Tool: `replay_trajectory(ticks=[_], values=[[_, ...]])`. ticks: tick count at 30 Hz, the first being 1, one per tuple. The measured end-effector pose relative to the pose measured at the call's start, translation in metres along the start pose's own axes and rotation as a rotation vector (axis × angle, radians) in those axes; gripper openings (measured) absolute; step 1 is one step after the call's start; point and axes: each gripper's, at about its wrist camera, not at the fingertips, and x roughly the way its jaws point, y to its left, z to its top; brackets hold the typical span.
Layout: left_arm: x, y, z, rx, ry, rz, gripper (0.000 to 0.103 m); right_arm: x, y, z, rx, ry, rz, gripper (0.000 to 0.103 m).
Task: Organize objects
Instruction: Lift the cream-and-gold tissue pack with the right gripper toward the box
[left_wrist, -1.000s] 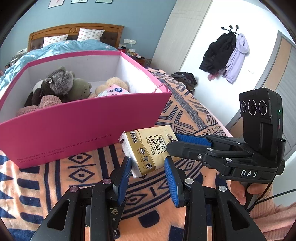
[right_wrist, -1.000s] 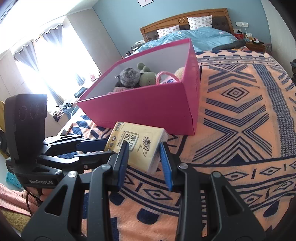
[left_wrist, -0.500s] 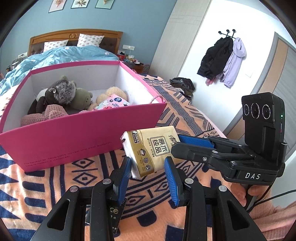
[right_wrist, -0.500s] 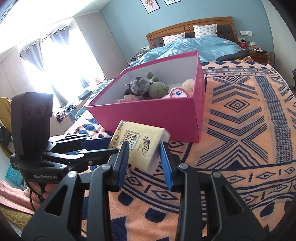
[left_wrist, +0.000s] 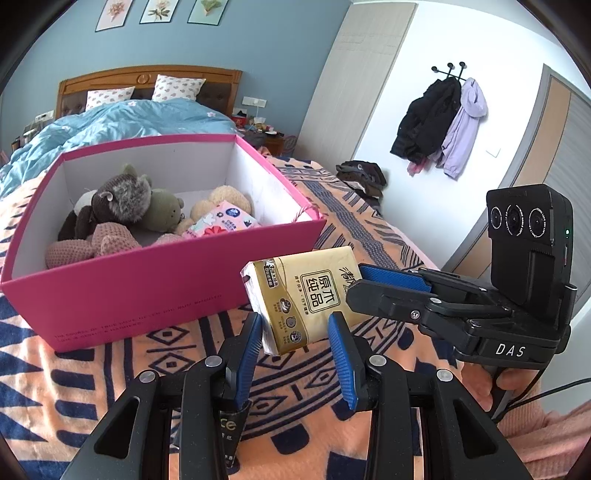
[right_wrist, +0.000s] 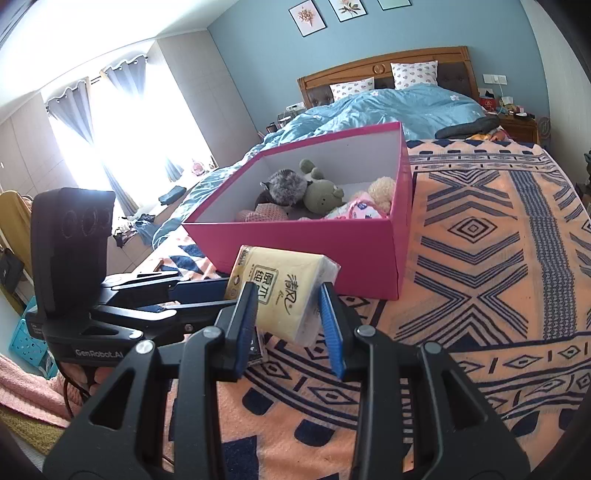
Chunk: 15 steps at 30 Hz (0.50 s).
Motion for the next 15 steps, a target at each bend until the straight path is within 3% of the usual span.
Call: replay_trajectory(ticks=[15], values=[[-0.0047, -0.0048, 0.0084, 0.018, -0.027, 0.007, 0.037, -0.0065, 0.0026, 0.0089, -0.02, -0.029, 0.0, 0.037]])
